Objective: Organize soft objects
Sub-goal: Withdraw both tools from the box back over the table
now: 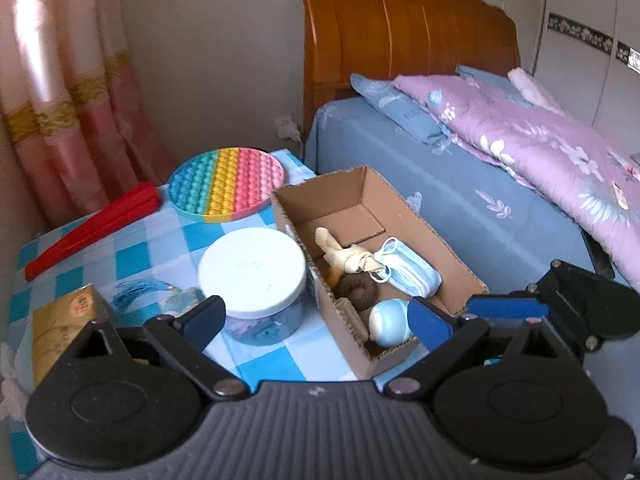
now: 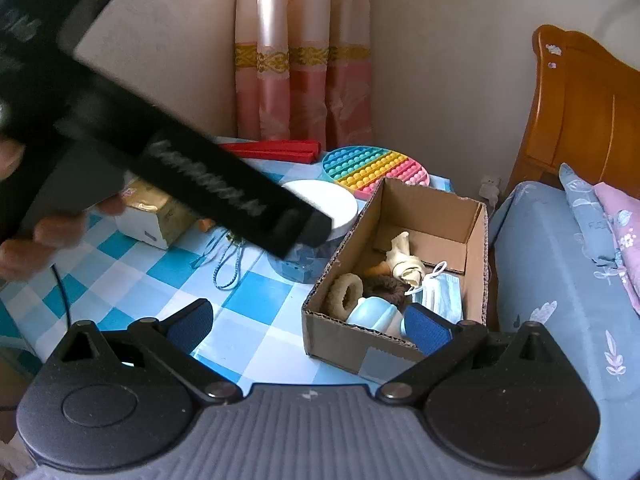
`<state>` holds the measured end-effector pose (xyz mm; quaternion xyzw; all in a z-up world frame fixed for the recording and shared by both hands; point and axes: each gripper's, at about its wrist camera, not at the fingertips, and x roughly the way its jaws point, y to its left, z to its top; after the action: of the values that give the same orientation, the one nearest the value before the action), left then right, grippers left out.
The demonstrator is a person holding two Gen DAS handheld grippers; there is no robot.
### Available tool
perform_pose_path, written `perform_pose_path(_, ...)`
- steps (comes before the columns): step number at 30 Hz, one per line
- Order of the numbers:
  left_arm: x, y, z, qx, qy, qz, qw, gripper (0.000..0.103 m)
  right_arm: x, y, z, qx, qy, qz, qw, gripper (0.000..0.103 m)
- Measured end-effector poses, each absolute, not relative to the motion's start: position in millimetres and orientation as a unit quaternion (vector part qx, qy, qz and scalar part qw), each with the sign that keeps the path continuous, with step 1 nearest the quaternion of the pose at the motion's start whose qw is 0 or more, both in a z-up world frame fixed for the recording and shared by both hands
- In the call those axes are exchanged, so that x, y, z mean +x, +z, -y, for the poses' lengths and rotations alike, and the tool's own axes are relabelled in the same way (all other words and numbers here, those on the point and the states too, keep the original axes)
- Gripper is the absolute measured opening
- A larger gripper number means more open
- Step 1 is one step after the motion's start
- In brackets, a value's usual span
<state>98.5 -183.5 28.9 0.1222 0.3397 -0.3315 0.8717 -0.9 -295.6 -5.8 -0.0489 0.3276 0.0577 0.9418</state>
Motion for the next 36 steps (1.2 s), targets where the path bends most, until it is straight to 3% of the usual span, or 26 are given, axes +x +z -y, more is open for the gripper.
perform_pose_path(15, 63.2, 18.9, 96.2, 0.093, -0.2, -0.299, 0.928, 0.097, -6.1, -4.6, 269.4, -0.061, 0.065, -0.337, 0.937, 0.103)
perform_pose_path(36, 96.1, -37.1, -16.8, 0.017, -0.052, -0.343, 0.938, 0.102, 21.5, -10.9, 210.0, -0.099, 0.139, -0.36, 0.917, 0.103)
